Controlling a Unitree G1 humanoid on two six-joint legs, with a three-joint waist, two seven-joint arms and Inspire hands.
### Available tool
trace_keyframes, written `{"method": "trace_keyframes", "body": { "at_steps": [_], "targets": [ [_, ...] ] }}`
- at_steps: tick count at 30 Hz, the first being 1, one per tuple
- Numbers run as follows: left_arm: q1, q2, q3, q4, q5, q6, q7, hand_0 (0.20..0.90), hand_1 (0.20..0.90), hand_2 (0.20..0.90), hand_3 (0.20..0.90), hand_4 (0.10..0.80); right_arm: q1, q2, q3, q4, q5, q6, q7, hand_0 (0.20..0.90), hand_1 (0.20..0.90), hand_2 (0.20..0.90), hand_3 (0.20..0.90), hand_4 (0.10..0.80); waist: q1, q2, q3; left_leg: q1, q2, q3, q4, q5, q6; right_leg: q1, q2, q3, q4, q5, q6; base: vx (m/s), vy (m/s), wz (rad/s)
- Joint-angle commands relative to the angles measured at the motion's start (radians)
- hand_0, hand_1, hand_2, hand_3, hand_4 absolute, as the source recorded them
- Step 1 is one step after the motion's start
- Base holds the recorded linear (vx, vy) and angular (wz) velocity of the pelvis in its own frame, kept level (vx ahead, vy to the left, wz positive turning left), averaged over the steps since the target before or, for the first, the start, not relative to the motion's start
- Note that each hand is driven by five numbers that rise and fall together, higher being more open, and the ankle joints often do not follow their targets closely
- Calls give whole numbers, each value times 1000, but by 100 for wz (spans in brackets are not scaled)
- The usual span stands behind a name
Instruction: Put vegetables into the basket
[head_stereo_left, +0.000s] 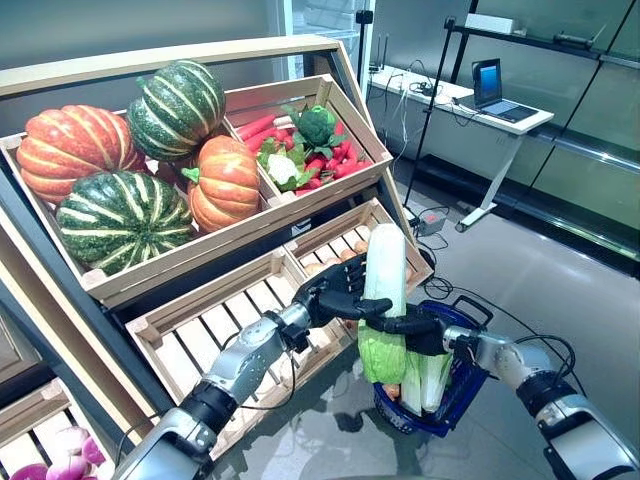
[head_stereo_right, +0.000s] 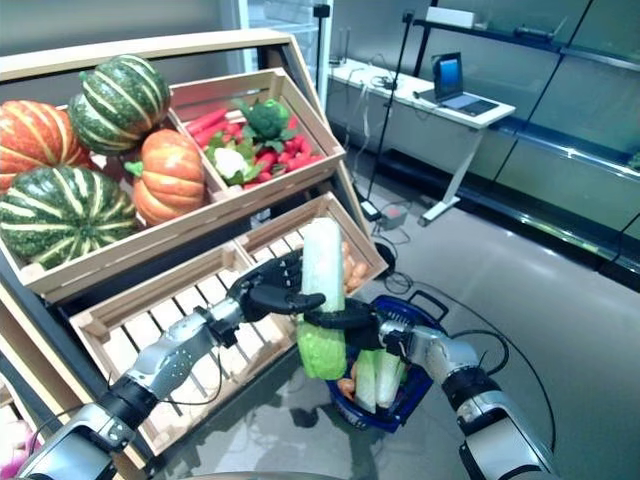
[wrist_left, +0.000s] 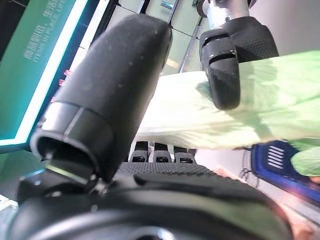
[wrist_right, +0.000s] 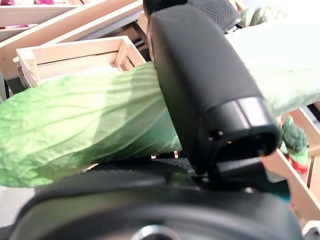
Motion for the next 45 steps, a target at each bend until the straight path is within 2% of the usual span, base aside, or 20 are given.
{"method": "trace_keyframes", "body": {
  "at_steps": [1,8,13,20,25,31,33,35,36,37,38,39,41,45],
  "targets": [
    [-68,23,131,-32,-40,-114,-67,900,900,900,900,800,-52,-112,-232,230,30,-109,-100,300,300,300,300,400,30,7,-21,15,11,25,2,-40,10,11,-1,6,1,11,-24,0,0,0],
    [-3,14,194,27,-16,-141,-39,900,900,900,900,800,10,-134,-344,368,23,-121,-171,300,300,300,300,400,42,10,-12,11,14,21,5,-39,11,12,4,2,1,11,-27,6,-11,2],
    [16,22,218,47,30,-160,-18,900,900,900,900,800,37,-166,-418,484,16,-139,-281,300,300,300,300,400,59,13,-5,7,16,12,5,-40,10,16,4,-11,1,9,-27,16,-15,0],
    [34,35,237,34,32,-152,18,900,900,900,900,800,57,-172,-469,492,60,-186,-390,300,300,300,300,400,67,20,0,5,16,5,7,-41,8,22,6,-26,1,7,-28,49,-29,2],
    [45,49,250,-12,51,-154,54,900,900,900,900,800,37,-139,-470,443,116,-254,-426,300,300,300,300,400,78,24,48,-43,15,-6,94,-64,12,-3,4,-25,51,-16,-49,-13,-53,2],
    [-61,80,209,-21,108,-250,154,900,900,900,900,800,-108,-133,-411,431,163,-311,-450,300,300,300,300,400,93,37,217,-253,41,-60,344,-128,10,-175,-38,-27,268,-85,-68,-313,-59,12],
    [-111,112,192,-29,86,-291,158,900,900,900,900,800,-176,-166,-394,439,176,-324,-461,300,300,300,300,400,93,52,284,-381,56,-74,495,-172,16,-292,-85,-33,422,-127,-87,-385,-2,13],
    [-127,122,186,-44,72,-291,180,900,900,900,900,800,-212,-186,-392,446,196,-334,-473,300,300,300,300,400,92,62,315,-454,73,-77,585,-210,26,-367,-119,-28,527,-162,-98,-265,25,24],
    [-133,121,174,-37,67,-299,192,900,900,900,900,800,-243,-194,-394,459,208,-343,-494,300,300,300,300,400,95,70,337,-515,80,-97,663,-243,35,-431,-150,-17,629,-192,-103,-216,37,25],
    [-135,119,171,-35,65,-298,197,900,900,900,900,800,-253,-196,-395,463,209,-342,-497,300,300,300,300,400,96,72,342,-534,81,-104,688,-254,39,-449,-158,-14,659,-203,-105,-126,35,20],
    [-135,111,163,-29,70,-296,209,900,900,900,900,800,-274,-202,-396,472,210,-341,-497,300,300,300,300,400,97,78,353,-564,84,-120,756,-308,35,-481,-173,2,735,-248,-97,-151,32,24],
    [-142,108,151,-27,56,-299,213,900,900,900,900,800,-307,-207,-389,478,212,-339,-501,300,300,300,300,400,95,84,368,-609,91,-112,800,-309,53,-533,-194,4,790,-250,-111,-73,32,28],
    [-136,101,137,-25,38,-307,205,900,900,900,900,800,-336,-221,-382,484,208,-333,-505,300,300,300,300,400,100,93,385,-645,90,-129,887,-368,39,-572,-216,19,884,-302,-99,-79,35,24],
    [-117,92,113,-27,11,-332,206,900,900,900,900,800,-392,-248,-365,495,223,-327,-519,300,300,300,300,400,103,109,416,-739,103,-148,1052,-443,41,-685,-261,54,1048,-364,-101,-75,24,18]
  ]
}}
